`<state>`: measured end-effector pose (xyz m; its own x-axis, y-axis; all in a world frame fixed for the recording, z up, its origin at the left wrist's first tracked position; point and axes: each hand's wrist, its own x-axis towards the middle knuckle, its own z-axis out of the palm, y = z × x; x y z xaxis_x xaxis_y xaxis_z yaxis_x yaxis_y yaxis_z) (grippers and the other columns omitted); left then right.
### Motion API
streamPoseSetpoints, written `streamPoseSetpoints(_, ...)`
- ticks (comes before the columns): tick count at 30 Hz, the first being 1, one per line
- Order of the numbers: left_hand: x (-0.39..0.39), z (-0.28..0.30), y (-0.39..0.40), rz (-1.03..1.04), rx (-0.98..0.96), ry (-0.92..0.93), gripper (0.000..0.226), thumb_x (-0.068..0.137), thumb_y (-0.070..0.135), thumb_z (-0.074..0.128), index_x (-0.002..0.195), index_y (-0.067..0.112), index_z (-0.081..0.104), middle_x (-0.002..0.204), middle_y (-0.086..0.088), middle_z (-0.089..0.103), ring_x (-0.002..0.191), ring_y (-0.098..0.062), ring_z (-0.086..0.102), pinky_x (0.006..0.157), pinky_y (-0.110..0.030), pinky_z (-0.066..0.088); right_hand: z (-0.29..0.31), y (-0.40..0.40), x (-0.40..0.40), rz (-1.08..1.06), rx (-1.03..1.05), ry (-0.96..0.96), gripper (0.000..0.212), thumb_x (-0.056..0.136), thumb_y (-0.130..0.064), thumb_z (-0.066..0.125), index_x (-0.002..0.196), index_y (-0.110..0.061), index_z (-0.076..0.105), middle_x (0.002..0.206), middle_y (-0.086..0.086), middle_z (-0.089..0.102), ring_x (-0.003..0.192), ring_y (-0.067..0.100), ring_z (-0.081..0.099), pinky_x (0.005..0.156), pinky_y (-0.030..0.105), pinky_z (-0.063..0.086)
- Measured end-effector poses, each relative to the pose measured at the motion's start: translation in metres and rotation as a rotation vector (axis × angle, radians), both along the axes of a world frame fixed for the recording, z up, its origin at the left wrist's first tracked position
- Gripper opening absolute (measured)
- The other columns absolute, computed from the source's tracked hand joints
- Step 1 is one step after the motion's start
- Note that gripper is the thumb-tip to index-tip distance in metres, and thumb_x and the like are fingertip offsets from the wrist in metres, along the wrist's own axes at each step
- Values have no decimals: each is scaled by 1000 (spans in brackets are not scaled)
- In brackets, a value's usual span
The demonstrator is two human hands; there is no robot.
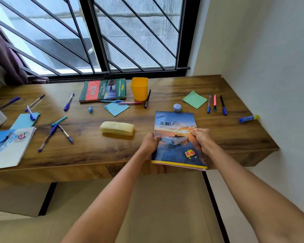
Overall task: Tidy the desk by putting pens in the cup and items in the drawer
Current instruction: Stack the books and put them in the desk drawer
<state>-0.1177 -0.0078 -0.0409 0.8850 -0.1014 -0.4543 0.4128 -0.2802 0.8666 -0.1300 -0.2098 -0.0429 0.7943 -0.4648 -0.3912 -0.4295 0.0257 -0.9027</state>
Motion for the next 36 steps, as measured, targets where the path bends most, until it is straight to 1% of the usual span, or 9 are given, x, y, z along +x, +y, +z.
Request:
streamPoseSetpoints(3, 6, 7, -5, 49, 12, -1, 11, 99, 17, 47, 91, 11, 53, 108, -17, 66, 100, -31, 65, 91, -46, 53, -3, -1, 17, 15, -84, 12, 16, 88, -6, 63, 73, -10, 66, 94, 19, 71, 77, 27, 65, 82, 45, 55)
streamPoseSetpoints(6, 17, 2, -10, 50, 162, -25, 12, 96, 21, 52, 90, 12, 56, 107, -17, 68, 98, -32, 65, 89, -43, 54, 0, -2, 33, 56, -201, 26, 6, 87, -8, 65, 88, -3, 70, 99, 19, 71, 76, 20, 60, 74, 37, 52)
streamPoseSetpoints(9, 29, 3, -13, 39, 324, -43, 15, 89, 23, 64, 90, 8, 64, 101, -16, 69, 95, -33, 65, 81, -40, 54, 5, -3, 48, 61, -299, 11, 16, 85, -5, 66, 98, 4, 69, 106, 19, 70, 79, 17, 54, 67, 30, 41)
streamPoseSetpoints(16, 51, 2, -21, 44, 449, -120, 18, 79, 20, 75, 91, 9, 68, 96, -11, 71, 88, -26, 67, 79, -41, 58, 4, -2, 72, 164, -483, 33, 25, 82, -3, 68, 106, -2, 67, 104, 9, 66, 85, 19, 60, 66, 27, 49)
streamPoseSetpoints(20, 47, 3, -24, 35, 529, -182, 10, 80, 15, 72, 85, 12, 64, 93, -10, 68, 89, -27, 65, 78, -38, 57, -5, 2, 71, 259, -839, 115, 43, 85, -23, 69, 124, -7, 59, 126, 10, 53, 115, 30, 46, 92, 37, 44)
streamPoseSetpoints(24, 45, 6, -24, -36, 720, -282, 26, 85, 17, 68, 107, 6, 61, 112, -12, 56, 100, -27, 57, 80, -33, 46, -6, 3, 70, 329, -957, 135, 36, 89, -28, 64, 119, -8, 60, 126, 10, 53, 115, 31, 45, 94, 38, 42)
streamPoseSetpoints(29, 50, 4, -18, -77, 720, -313, 30, 84, 24, 70, 108, 9, 62, 116, -10, 53, 97, -24, 57, 79, -33, 50, 2, 12, 75, 313, -1104, 141, 21, 89, -22, 61, 103, -7, 64, 129, 12, 52, 118, 33, 44, 98, 44, 38)
streamPoseSetpoints(31, 57, 8, -11, 2, 682, -362, 29, 86, 26, 67, 109, 9, 63, 117, -11, 56, 100, -24, 58, 83, -35, 52, 10, 26, 86, 307, -1103, 27, 29, 87, -25, 65, 107, -4, 65, 127, 13, 54, 117, 32, 46, 98, 44, 39)
streamPoseSetpoints(36, 92, 30, 37, 223, 659, -475, 36, 91, 30, 61, 118, 6, 60, 116, -13, 59, 106, -24, 56, 85, -32, 46, 41, 96, 126, 461, -795, -276, 38, 84, -20, 70, 115, 1, 65, 116, 21, 62, 107, 34, 57, 90, 38, 44)
